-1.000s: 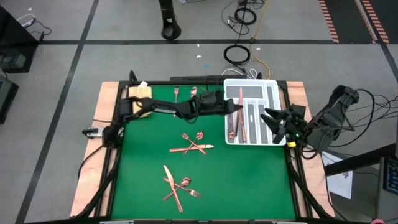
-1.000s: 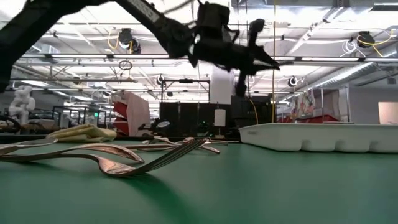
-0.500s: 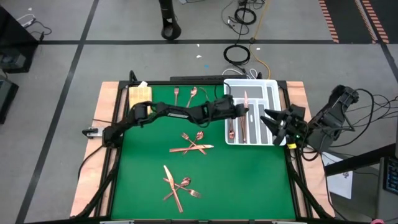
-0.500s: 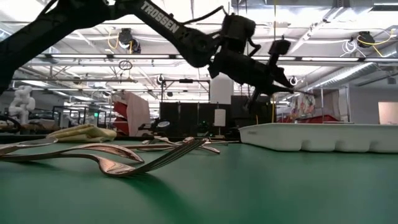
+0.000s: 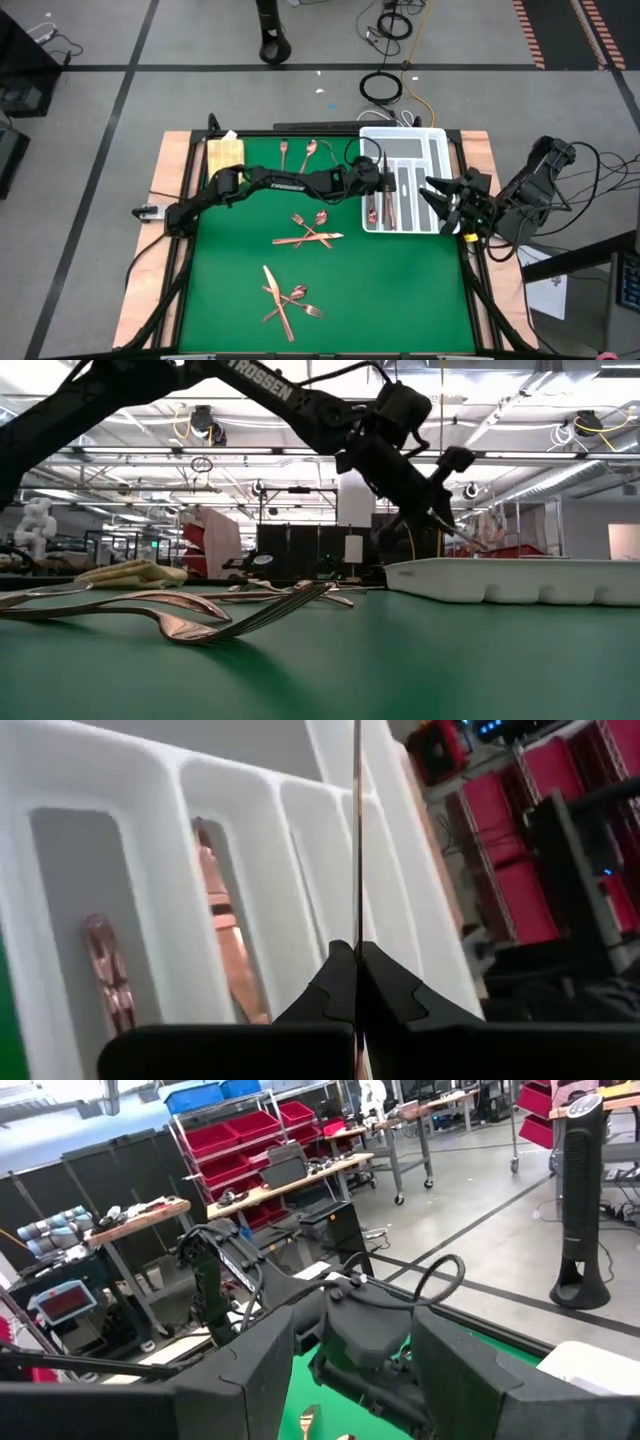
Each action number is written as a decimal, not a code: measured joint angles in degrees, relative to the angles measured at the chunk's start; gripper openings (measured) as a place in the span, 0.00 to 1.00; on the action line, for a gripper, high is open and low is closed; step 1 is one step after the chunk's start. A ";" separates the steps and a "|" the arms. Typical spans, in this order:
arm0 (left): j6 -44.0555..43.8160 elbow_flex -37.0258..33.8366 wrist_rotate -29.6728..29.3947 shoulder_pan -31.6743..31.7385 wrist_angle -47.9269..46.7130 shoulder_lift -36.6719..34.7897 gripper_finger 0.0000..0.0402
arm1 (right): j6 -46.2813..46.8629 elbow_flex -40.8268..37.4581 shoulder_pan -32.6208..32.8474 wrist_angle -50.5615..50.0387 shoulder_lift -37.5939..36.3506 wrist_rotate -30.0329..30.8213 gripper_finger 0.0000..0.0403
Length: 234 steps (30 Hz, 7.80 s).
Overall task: Sort silverware
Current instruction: Put the top gold table knife into the silverware organizer
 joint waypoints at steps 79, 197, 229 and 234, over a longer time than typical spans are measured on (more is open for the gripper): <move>64.67 5.61 18.52 14.06 -62.09 -18.51 0.47 | -2.73 0.00 -0.02 -3.85 0.17 -4.42 0.47; 46.70 -45.02 7.77 -16.02 -27.12 -30.05 0.01 | 2.76 -0.02 -0.04 -9.38 3.93 -7.48 0.46; 45.98 -46.36 4.72 -15.03 -32.92 -33.13 0.57 | 2.94 -0.02 -0.04 -11.79 3.96 -7.79 0.46; 49.65 -46.36 6.00 -13.14 -30.52 -33.11 0.57 | 2.94 -0.02 -0.02 -11.79 3.96 -7.79 0.46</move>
